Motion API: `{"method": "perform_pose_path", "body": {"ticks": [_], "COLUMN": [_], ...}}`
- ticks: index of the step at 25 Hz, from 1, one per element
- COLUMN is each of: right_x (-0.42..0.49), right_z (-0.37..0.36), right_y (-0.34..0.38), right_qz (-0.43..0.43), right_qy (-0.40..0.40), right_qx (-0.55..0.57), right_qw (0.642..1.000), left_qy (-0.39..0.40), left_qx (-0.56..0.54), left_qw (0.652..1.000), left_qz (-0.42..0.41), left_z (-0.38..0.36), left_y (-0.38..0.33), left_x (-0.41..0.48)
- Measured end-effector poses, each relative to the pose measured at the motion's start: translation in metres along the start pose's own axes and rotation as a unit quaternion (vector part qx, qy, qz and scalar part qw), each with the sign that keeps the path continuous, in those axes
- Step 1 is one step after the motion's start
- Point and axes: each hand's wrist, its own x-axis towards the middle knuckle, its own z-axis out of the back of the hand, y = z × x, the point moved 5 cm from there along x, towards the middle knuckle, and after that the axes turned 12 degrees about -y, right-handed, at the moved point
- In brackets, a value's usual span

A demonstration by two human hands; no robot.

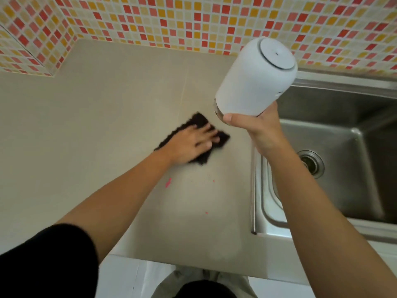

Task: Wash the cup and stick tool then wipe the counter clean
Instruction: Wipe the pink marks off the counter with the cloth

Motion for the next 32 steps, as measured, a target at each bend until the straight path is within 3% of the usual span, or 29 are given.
{"method": "perform_pose_path", "body": {"ticks": [2,3,4,7,9,12,14,15,17,19,22,24,25,28,32], "right_x": [0.004,0.004,0.005,0.004,0.0,0.0,0.0,-0.001,-0.004,-0.006,-0.006,-0.009,-0.01,-0.013,-0.011], "right_z": [0.004,0.005,0.006,0.007,0.002,-0.006,-0.011,-0.013,-0.016,-0.02,-0.028,-0.034,-0.038,-0.047,-0.044], "right_y": [-0.002,-0.003,-0.004,-0.005,-0.003,-0.001,0.002,0.002,0.003,0.005,0.005,0.006,0.007,0.011,0.013], "right_qz": [-0.002,-0.004,-0.006,0.009,0.028,0.04,0.045,0.042,0.039,0.043,0.047,0.05,0.05,0.039,0.04], "right_qy": [0.011,0.016,0.019,0.019,0.015,-0.008,-0.012,-0.008,-0.006,-0.009,-0.008,-0.001,0.0,0.006,-0.004], "right_qx": [-0.014,-0.022,-0.03,-0.052,-0.051,-0.057,-0.069,-0.073,-0.072,-0.067,-0.051,-0.047,-0.046,-0.029,-0.024], "right_qw": [1.0,1.0,0.999,0.998,0.998,0.998,0.997,0.996,0.997,0.997,0.998,0.998,0.998,0.999,0.999], "left_qy": [0.041,0.029,-0.004,-0.134,-0.122,-0.009,0.067,0.076,0.017,-0.032,-0.014,0.015,0.044,0.136,0.043], "left_qx": [-0.073,-0.1,-0.108,-0.025,0.026,-0.036,-0.099,-0.141,-0.157,-0.087,-0.063,-0.101,-0.119,-0.163,-0.135], "left_qw": [0.991,0.989,0.992,0.978,0.969,0.997,0.991,0.985,0.987,0.991,0.998,0.989,0.984,0.969,0.989], "left_qz": [-0.105,-0.104,-0.069,0.159,0.213,0.069,-0.059,-0.072,0.018,0.098,0.001,-0.112,-0.125,-0.125,-0.043], "left_z": [0.006,0.016,0.029,0.056,0.04,-0.012,-0.021,-0.01,0.01,0.007,-0.033,-0.046,-0.042,-0.014,0.037], "left_y": [-0.015,-0.003,0.017,0.076,0.06,-0.024,-0.045,-0.038,-0.006,0.002,-0.076,-0.113,-0.115,-0.082,0.008], "left_x": [-0.056,-0.076,-0.085,-0.057,-0.015,-0.001,-0.037,-0.049,-0.047,-0.031,-0.041,-0.096,-0.126,-0.192,-0.198]}}
